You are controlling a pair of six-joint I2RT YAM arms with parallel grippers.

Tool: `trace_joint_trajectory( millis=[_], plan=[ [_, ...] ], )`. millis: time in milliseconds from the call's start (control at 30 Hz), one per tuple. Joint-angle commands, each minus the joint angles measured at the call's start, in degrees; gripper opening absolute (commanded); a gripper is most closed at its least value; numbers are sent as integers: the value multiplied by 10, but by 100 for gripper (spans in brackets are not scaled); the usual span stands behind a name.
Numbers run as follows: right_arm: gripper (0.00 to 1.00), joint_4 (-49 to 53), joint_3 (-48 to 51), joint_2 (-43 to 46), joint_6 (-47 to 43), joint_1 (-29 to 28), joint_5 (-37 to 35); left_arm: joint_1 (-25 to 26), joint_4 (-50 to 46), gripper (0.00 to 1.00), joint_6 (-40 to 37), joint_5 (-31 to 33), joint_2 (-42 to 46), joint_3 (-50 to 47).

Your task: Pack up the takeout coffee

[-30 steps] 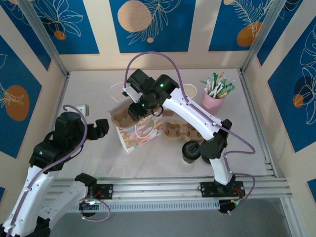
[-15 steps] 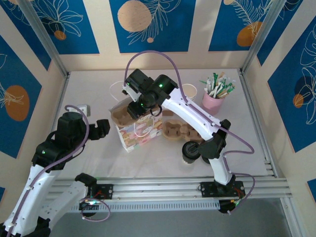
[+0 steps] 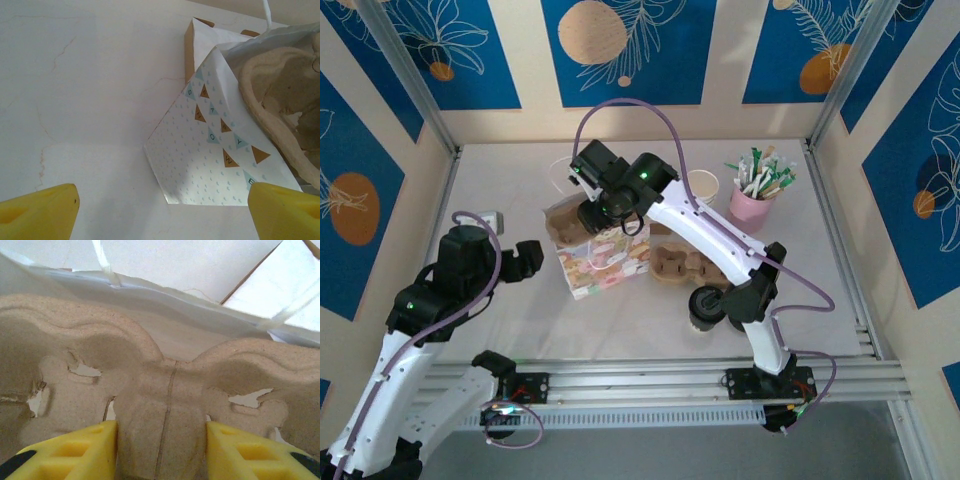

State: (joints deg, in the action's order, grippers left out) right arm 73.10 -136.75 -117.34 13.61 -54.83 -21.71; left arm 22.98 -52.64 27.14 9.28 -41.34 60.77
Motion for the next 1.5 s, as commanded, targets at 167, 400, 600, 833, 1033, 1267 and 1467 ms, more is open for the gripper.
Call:
trace_joint_trajectory(
  millis=[167,400,600,833,1033,1267,1467],
  plan=[
    [47,-9,5,-6,29,-10,-46,-4,27,87,13,-20,-1,-13],
    [47,-16,7,-12,57,-9,-51,-4,43,87,20,-40,-6,-28],
    [47,-23,19,-14,69,-7,-39,-4,51,87,19,-55,-8,-31],
    [47,-22,23,-16,80,-5,-42,-3,58,86,19,-65,-14,-36],
    [46,-29,46,-14,107,-2,-41,-4,61,86,21,-65,-15,-38],
    [47,-63,82,0,143,0,-37,-4,65,85,20,-67,-14,-43],
    [47,-60,87,-1,152,2,-55,-4,66,85,20,-65,-12,-49]
  ],
)
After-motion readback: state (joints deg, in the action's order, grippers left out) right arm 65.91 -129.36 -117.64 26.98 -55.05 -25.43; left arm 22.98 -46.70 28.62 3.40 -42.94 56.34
